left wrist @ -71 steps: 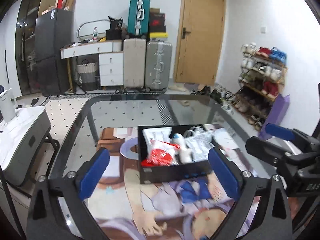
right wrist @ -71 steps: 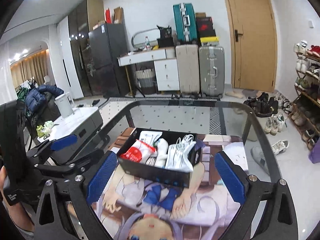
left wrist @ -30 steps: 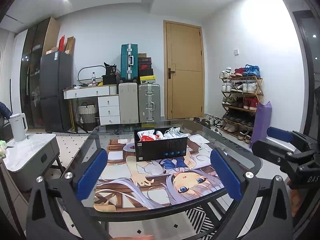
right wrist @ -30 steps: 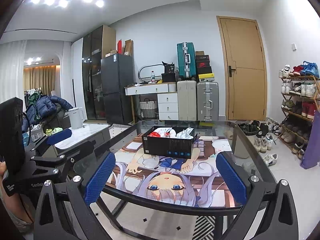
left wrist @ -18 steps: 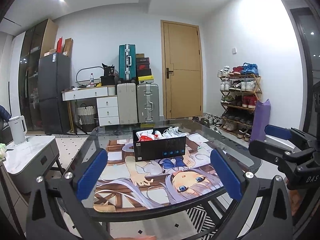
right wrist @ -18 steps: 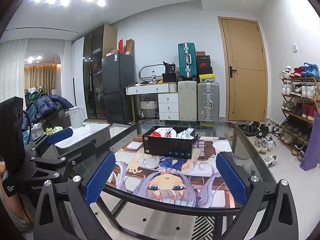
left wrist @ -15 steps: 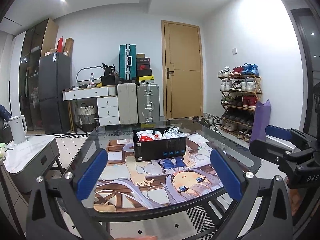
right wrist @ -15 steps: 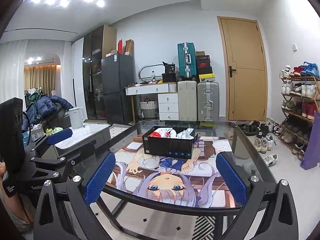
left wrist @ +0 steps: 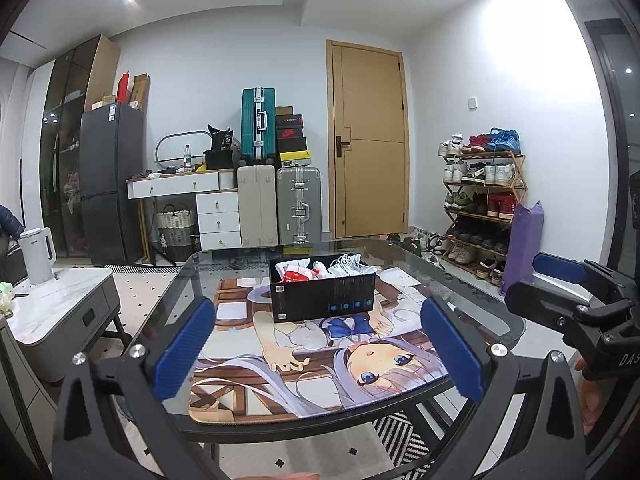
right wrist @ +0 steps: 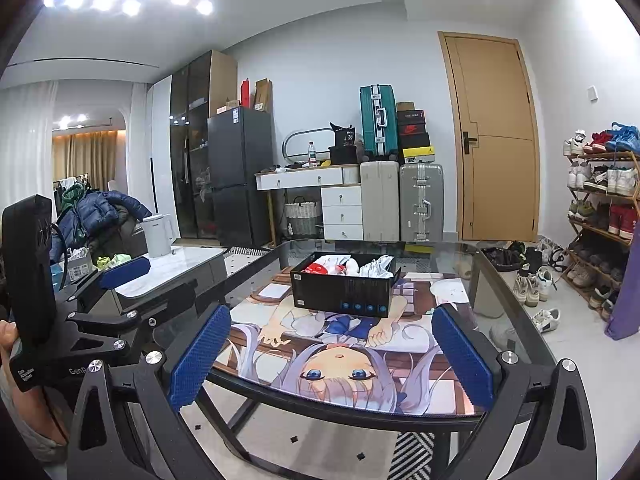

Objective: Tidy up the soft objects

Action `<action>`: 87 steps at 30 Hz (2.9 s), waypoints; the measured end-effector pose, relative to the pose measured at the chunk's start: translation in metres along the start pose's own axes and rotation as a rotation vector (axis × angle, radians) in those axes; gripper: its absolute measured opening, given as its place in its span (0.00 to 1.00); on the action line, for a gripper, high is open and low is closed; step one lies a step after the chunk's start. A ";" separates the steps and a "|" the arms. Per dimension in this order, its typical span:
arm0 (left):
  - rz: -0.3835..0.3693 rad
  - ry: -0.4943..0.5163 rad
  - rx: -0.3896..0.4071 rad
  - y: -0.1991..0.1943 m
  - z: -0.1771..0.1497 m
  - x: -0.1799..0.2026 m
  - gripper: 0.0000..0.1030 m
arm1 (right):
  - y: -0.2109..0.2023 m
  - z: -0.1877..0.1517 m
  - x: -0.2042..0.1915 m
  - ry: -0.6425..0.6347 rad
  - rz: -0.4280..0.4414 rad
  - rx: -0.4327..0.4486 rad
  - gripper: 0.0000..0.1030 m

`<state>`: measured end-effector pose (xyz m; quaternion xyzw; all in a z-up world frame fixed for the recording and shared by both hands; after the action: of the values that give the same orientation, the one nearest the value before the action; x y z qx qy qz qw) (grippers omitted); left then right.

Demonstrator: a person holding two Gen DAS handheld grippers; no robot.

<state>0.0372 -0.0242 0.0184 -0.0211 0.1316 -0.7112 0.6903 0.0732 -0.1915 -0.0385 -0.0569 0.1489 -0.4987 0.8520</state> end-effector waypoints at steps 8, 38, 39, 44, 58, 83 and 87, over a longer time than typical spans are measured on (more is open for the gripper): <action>-0.010 -0.002 -0.018 0.003 -0.002 0.001 1.00 | 0.003 -0.003 0.000 -0.001 0.002 -0.006 0.99; -0.010 -0.004 -0.026 0.003 -0.004 0.002 1.00 | 0.000 -0.005 -0.003 0.002 0.004 -0.011 0.99; -0.009 -0.004 -0.025 0.003 -0.004 0.002 1.00 | 0.000 -0.005 -0.003 0.003 0.004 -0.010 0.99; -0.009 -0.009 -0.027 0.003 -0.004 0.002 1.00 | 0.000 -0.005 -0.003 0.002 0.005 -0.011 0.99; -0.014 -0.010 -0.030 0.003 -0.004 0.003 1.00 | 0.000 -0.005 -0.003 0.003 0.005 -0.011 0.99; -0.034 -0.020 -0.034 0.004 -0.003 0.003 1.00 | 0.004 -0.010 -0.007 -0.003 0.012 -0.025 0.99; -0.035 -0.022 -0.036 0.004 -0.004 0.003 1.00 | 0.004 -0.011 -0.009 -0.004 0.012 -0.027 0.99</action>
<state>0.0405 -0.0264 0.0132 -0.0435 0.1364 -0.7203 0.6788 0.0688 -0.1809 -0.0485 -0.0685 0.1545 -0.4913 0.8544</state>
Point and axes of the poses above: each gripper's, at about its wrist camera, not at the fingertips, and y roughly the way its jaws point, x to its right, z to its top, the point moved 5 cm from there along y, roughly the way its jaws point, and after that the axes turned 9 degrees about y, right-handed, at the moved point
